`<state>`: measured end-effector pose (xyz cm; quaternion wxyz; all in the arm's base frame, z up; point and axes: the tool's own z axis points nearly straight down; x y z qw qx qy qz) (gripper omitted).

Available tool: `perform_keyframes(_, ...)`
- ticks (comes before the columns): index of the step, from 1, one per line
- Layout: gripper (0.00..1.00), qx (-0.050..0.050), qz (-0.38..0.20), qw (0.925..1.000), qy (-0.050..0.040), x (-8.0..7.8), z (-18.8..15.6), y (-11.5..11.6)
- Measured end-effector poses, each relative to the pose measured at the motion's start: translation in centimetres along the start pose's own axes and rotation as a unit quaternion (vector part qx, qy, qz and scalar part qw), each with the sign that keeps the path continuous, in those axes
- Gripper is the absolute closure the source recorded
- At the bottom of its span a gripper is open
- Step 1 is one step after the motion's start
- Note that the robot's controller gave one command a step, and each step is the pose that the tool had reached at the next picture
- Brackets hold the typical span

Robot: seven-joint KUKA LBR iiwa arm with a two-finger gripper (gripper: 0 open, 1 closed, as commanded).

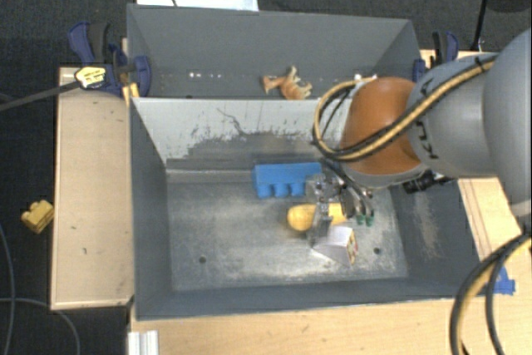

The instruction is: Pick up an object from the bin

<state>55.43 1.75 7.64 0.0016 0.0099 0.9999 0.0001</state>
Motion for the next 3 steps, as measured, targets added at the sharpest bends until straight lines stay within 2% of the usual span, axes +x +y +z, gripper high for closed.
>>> perform_keyframes(2, 1.0, 0.0, -0.001, 1.0, 0.0031, 0.1, -1.6, 0.0)
perform_keyframes(3, 1.0, 0.0, -0.001, 1.0, 0.0033, 0.2, -3.7, 0.0)
